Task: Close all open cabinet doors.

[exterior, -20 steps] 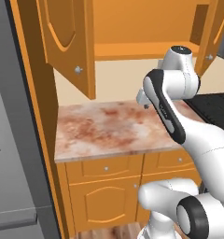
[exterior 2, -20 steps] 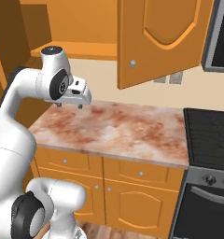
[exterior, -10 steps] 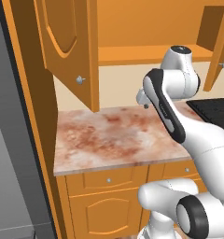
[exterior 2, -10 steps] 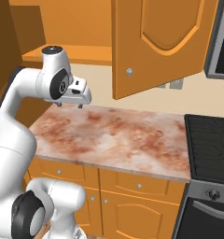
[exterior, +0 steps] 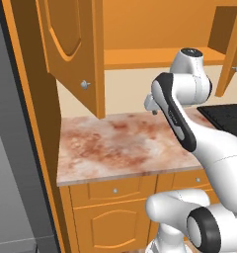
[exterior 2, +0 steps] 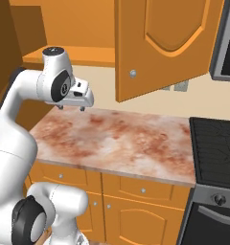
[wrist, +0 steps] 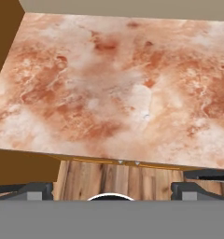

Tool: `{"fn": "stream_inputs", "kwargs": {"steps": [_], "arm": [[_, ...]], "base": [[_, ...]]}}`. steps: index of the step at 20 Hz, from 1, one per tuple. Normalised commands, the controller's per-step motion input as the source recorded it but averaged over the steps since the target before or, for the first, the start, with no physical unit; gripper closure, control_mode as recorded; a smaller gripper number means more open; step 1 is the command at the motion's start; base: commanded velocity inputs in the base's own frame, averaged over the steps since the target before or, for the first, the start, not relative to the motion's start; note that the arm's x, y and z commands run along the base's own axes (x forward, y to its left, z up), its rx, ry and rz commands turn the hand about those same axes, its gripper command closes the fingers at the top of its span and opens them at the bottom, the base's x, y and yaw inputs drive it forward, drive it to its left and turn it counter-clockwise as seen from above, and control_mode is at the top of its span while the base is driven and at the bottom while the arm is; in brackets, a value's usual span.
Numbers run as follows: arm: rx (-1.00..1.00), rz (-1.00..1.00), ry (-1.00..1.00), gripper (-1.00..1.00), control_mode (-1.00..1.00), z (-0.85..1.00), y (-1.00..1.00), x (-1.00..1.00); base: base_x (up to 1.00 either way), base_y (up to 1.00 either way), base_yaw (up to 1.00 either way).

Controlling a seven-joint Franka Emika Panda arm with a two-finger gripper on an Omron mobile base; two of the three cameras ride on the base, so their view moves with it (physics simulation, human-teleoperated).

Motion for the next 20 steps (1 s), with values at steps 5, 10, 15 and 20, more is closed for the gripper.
{"fn": "stream_inputs", "kwargs": {"steps": [5,10,15,20], "arm": [[0.00,0.00,0.00,-1.00,1.00,0.00,0.00,0.00],[0.00,0.00,0.00,-1.00,-1.00,-0.02,0.00,-0.03],[-0.04,0.00,-0.09,-1.00,-1.00,-0.07,0.06,-0.45],[-0.10,0.00,-0.17,-1.00,-1.00,0.00,0.15,-0.74]], "base": [[0.00,0.00,0.00],[-0.04,0.00,0.00],[0.00,0.00,0.00],[0.00,0.00,0.00]]}}
